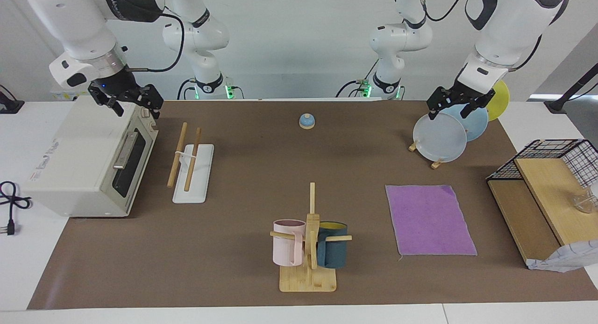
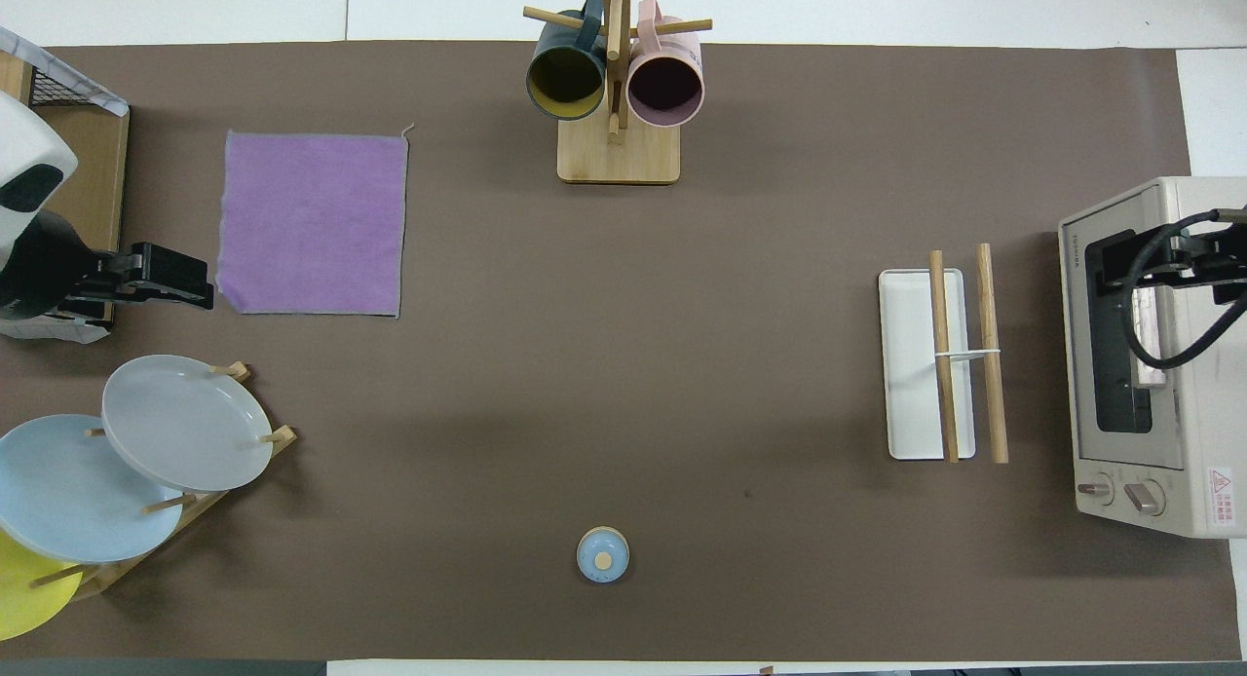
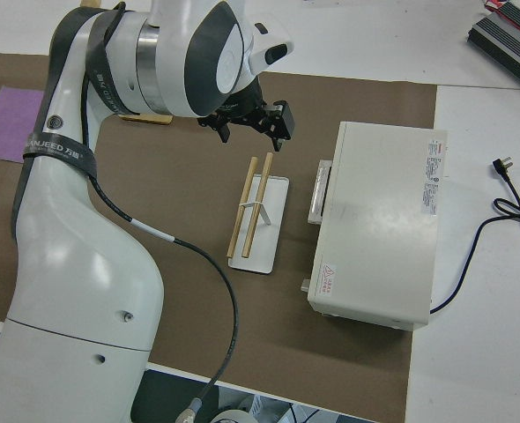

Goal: Fold towel and hang on rack

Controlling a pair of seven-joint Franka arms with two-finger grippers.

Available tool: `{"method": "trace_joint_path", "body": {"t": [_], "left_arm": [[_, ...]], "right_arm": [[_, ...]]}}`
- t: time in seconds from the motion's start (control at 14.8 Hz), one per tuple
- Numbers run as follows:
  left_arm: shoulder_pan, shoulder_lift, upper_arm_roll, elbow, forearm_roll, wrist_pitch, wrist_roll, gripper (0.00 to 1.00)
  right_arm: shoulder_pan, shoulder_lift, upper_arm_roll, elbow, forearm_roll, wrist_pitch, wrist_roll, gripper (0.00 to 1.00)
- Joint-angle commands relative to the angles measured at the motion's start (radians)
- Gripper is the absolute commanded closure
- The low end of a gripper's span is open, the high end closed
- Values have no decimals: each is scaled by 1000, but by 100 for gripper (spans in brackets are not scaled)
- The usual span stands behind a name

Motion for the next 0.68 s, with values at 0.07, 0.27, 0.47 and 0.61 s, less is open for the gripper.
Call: {"method": "trace_joint_path", "body": {"t": [0.07, 0.27, 0.47, 0.61], "left_arm": [[0, -6, 2, 5, 20, -3, -2, 0], [0, -6, 0, 5, 20, -6, 3, 0], [0, -6, 2, 5, 20, -5, 1, 0], [2, -8, 2, 4, 18, -4, -8, 0]], "right_arm": [[-13, -6, 9, -3, -6, -5, -20, 0], [-13, -5, 9, -3, -6, -5, -20, 0], [-13, -6, 9, -3, -6, -5, -20, 0], [-13, -6, 9, -3, -6, -5, -20, 0]]}}
